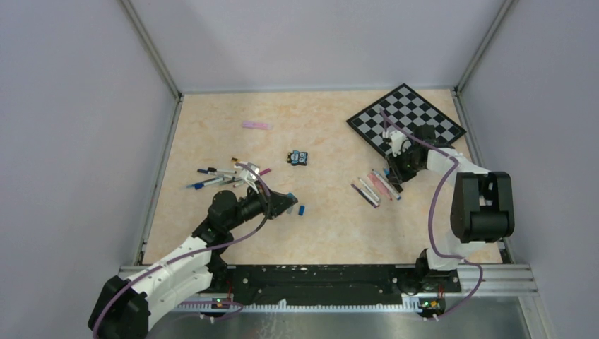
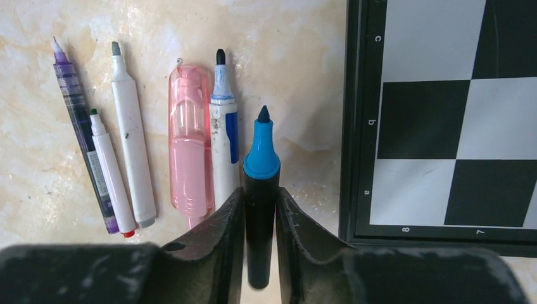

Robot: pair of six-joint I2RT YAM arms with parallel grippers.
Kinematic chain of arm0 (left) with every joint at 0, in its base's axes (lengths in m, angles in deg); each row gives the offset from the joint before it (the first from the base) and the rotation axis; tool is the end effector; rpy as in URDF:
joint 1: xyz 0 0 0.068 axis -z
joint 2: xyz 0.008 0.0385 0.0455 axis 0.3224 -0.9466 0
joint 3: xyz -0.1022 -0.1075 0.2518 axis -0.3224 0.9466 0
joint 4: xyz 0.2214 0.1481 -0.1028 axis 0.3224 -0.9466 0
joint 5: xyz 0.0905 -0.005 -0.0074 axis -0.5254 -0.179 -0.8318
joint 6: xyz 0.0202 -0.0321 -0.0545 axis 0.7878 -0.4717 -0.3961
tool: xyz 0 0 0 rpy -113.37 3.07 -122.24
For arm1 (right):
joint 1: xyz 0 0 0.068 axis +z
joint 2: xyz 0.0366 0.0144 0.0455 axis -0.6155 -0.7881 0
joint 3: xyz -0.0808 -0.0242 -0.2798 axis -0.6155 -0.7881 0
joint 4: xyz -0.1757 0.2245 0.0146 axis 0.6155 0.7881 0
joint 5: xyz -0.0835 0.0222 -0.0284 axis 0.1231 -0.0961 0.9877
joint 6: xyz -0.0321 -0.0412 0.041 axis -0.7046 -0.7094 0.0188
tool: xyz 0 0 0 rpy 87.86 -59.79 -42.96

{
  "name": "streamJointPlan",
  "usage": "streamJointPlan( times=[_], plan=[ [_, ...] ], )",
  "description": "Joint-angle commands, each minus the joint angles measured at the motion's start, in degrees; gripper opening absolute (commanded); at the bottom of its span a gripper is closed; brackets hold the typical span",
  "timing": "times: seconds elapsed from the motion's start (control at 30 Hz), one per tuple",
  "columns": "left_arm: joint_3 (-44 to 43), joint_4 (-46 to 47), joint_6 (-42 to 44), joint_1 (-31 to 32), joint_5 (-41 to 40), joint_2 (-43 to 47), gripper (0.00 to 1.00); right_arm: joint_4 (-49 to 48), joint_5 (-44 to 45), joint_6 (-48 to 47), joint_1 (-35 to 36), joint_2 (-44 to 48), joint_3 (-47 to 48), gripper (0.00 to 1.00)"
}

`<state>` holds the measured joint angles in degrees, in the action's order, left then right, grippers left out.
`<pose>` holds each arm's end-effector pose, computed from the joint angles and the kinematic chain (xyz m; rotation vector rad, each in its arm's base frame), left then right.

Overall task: Open the pen caps
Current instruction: Place the pen at the center of the board, then place the pen cap at the center of the board.

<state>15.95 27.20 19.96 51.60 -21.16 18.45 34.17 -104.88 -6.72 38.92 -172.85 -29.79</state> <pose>0.1562 -0.1255 0.2108 0.2036 1.7984 -1.2941 0.3333 0.0249 0.1651 -0.7598 2.5130 0.3592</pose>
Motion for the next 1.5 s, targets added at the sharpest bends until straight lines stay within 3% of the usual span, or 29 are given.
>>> streamJointPlan(
  times=[0.0,0.63,0.9,1.17,1.47],
  plan=[
    [0.36,1.39,0.83,-0.11,0.55,-0.05,0.01,0.55,-1.22,0.24,-0.14,-0.38,2.64,0.27],
    [-0.09,1.38,0.43,-0.15,2.07,-0.16,0.03,3.59,-12.58,0.23,-0.16,6.41,1.24,0.29],
    [-1.53,0.82,-1.23,-0.16,3.50,-4.37,0.03,6.19,-24.76,-2.13,-0.20,11.73,0.80,0.29],
    [-14.05,-19.97,-0.08,1.78,-4.38,-15.68,0.00,4.40,-28.42,-1.63,-0.14,17.54,-1.63,0.29],
    [-29.90,-36.05,2.54,15.73,-25.66,-30.83,0.03,4.46,-28.58,-1.73,-0.14,19.18,-1.57,0.29]
  ],
)
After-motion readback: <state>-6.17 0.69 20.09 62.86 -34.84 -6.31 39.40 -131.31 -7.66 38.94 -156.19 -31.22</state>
